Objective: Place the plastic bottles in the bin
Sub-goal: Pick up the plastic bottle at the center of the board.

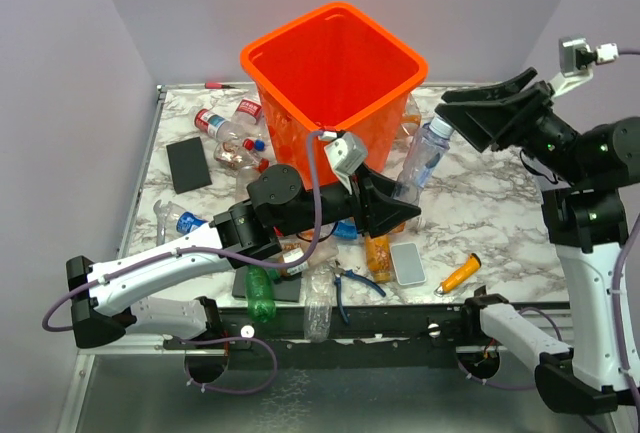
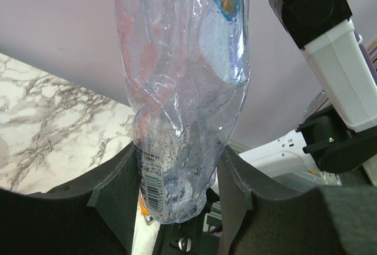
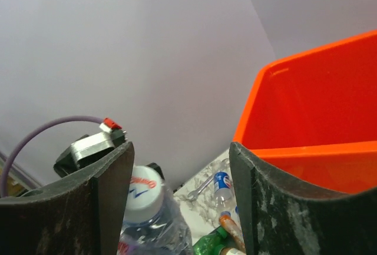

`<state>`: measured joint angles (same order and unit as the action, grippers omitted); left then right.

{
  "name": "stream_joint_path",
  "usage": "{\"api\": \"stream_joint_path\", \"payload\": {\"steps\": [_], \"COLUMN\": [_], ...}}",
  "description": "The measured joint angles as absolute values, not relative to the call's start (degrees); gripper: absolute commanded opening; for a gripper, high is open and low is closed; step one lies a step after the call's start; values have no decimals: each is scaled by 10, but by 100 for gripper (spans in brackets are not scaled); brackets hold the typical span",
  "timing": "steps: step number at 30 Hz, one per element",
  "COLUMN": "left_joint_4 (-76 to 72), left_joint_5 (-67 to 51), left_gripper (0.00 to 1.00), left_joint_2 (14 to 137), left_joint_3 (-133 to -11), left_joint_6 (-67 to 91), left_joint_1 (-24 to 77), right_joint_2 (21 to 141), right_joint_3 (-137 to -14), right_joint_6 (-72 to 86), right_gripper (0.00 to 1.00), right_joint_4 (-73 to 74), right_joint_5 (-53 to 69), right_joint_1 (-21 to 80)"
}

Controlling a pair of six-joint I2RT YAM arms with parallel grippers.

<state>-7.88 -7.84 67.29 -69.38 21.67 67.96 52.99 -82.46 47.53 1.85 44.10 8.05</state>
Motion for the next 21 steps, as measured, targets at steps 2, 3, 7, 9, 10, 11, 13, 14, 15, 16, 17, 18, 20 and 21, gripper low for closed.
{"api": "stream_joint_path", "payload": {"steps": [2, 3, 7, 9, 10, 11, 13, 14, 15, 16, 17, 18, 20, 21], "left_joint_4": [-73, -71, -66, -62, -60, -59, -58, -58, -58, -58, -58, -58, -58, -58], "left_joint_5": [-78, -78, -77, -76, -76, -75, -73, -70, -68, -66, -64, -60, -55, -51], "left_gripper": [0, 0, 0, 0, 0, 0, 0, 0, 0, 0, 0, 0, 0, 0], "left_joint_2": [673, 673, 673, 673, 673, 673, 673, 674, 674, 675, 675, 677, 678, 678], "left_joint_3": [-694, -694, -694, -694, -694, -694, -694, -694, -695, -695, -696, -697, -698, -698], "left_joint_6": [215, 214, 211, 209, 209, 208, 206, 206, 206, 206, 206, 206, 206, 206], "left_joint_1": [680, 680, 680, 680, 680, 680, 680, 680, 680, 680, 680, 680, 680, 680], "right_joint_2": [547, 553, 563, 561, 559, 557, 551, 548, 546, 544, 542, 541, 539, 539], "right_joint_3": [-832, -835, -844, -845, -845, -845, -845, -845, -845, -845, -845, -844, -842, -842], "right_joint_6": [475, 475, 470, 467, 464, 464, 463, 462, 460, 458, 455, 454, 451, 449], "right_gripper": [67, 71, 84, 87, 88, 88, 86, 84, 82, 80, 79, 77, 73, 70], "right_joint_4": [37, 45, 70, 75, 77, 79, 82, 83, 85, 88, 90, 92, 94, 98], "right_joint_5": [444, 446, 455, 456, 457, 458, 459, 460, 460, 462, 463, 464, 465, 466], "right_joint_1": [84, 86, 89, 90, 91, 91, 91, 92, 92, 93, 94, 94, 94, 94]}}
